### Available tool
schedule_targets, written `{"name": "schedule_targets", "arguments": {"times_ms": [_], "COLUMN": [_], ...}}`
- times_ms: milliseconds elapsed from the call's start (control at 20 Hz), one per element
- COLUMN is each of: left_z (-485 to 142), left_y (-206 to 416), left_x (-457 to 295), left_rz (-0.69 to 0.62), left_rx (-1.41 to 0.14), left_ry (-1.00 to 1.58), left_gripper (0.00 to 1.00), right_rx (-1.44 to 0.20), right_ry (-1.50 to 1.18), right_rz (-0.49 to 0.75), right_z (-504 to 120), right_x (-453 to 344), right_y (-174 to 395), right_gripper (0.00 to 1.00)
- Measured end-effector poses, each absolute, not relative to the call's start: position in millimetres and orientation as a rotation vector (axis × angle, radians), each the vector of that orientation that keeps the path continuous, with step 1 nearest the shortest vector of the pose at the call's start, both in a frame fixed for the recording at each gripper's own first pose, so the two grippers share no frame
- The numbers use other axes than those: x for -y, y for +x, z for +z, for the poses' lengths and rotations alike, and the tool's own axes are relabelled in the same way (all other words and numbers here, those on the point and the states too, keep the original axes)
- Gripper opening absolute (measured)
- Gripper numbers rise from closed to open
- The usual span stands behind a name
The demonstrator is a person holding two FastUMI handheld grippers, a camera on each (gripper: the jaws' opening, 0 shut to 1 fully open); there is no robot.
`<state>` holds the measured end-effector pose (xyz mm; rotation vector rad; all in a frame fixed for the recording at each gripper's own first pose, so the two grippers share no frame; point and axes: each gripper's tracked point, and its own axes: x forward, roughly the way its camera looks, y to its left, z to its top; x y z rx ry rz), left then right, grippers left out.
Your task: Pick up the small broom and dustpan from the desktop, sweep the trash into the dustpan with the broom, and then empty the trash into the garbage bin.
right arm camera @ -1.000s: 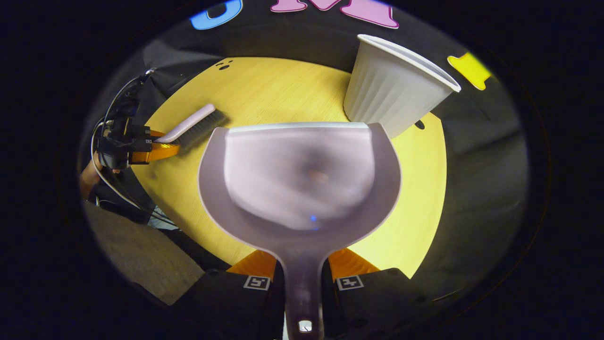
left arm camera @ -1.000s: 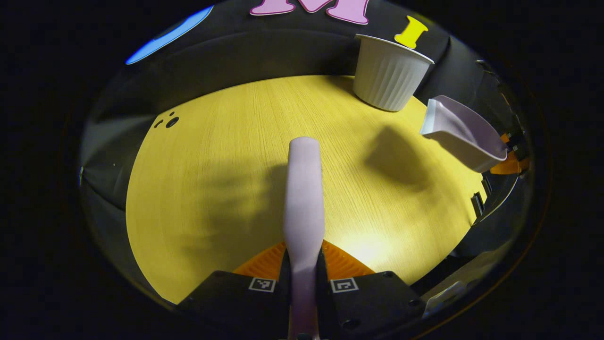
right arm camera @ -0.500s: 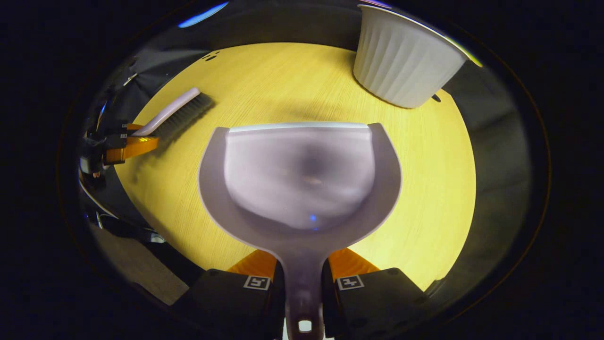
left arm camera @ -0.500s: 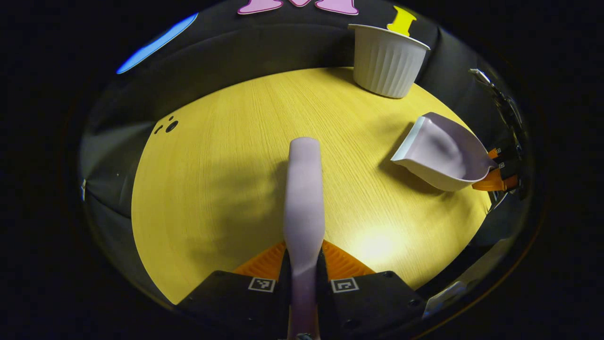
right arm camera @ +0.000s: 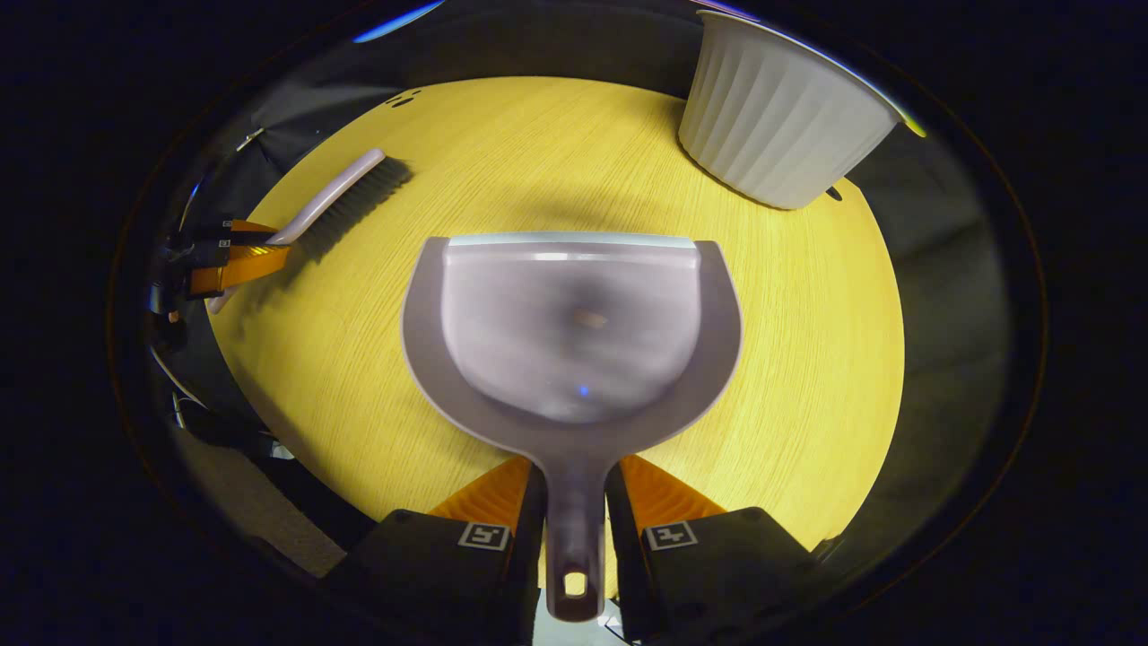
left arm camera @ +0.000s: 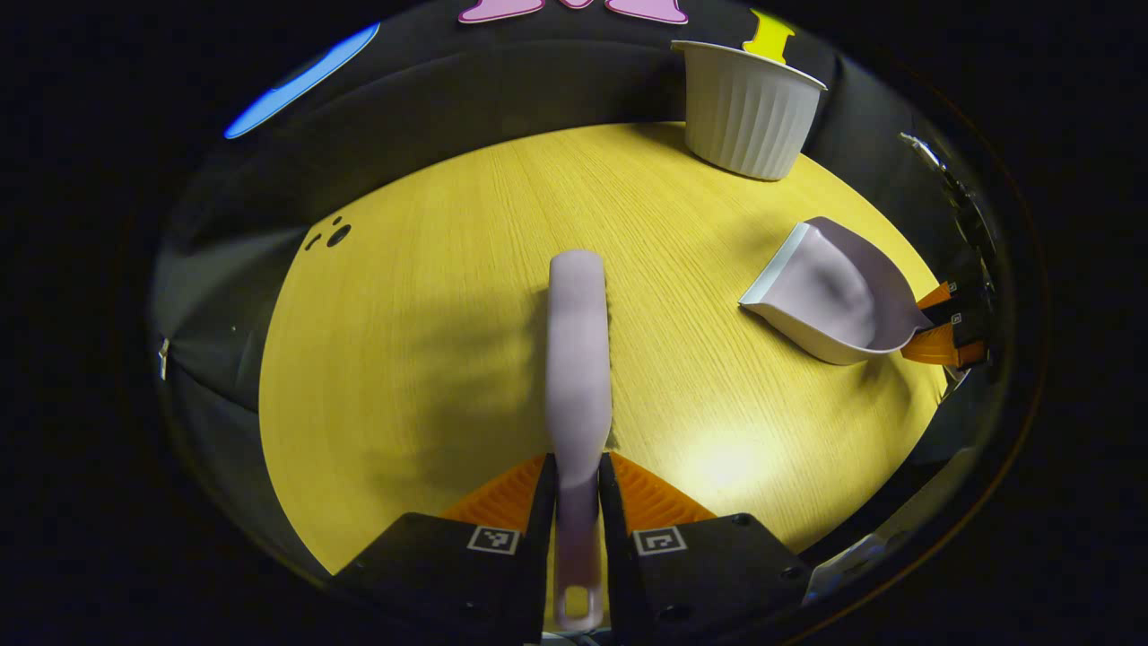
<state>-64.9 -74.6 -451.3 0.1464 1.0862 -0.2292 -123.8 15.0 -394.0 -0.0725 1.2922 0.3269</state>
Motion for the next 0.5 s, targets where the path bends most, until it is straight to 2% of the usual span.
{"name": "schedule_targets", "arguments": {"times_ms": [50, 200, 350, 400, 450, 500], "left_z": [-448.5, -439.1, -423.3, -419.2, -412.0, -402.7], "left_y": [-64.3, -65.6, -72.1, -73.9, -74.8, -76.8], "left_x": [75.5, 74.7, 74.8, 75.7, 75.9, 75.2], "left_rz": [-0.231, -0.233, -0.228, -0.227, -0.226, -0.223], "left_rx": [-1.081, -1.072, -1.060, -1.054, -1.043, -1.028], "left_ry": [0.148, 0.145, 0.132, 0.126, 0.124, 0.123], "left_gripper": [0.31, 0.28, 0.31, 0.30, 0.30, 0.31], "right_rx": [-1.286, -1.273, -1.237, -1.224, -1.205, -1.182], "right_ry": [-0.068, -0.056, -0.014, 0.002, 0.013, 0.020], "right_rz": [0.328, 0.333, 0.339, 0.342, 0.343, 0.346], "right_z": [-390.7, -372.8, -349.5, -341.5, -332.8, -323.4], "right_x": [-14.2, -10.8, -12.1, -13.8, -14.5, -15.4], "right_y": [-122.6, -125.6, -125.0, -124.8, -123.4, -121.5], "right_gripper": [0.40, 0.40, 0.40, 0.43, 0.37, 0.40]}}
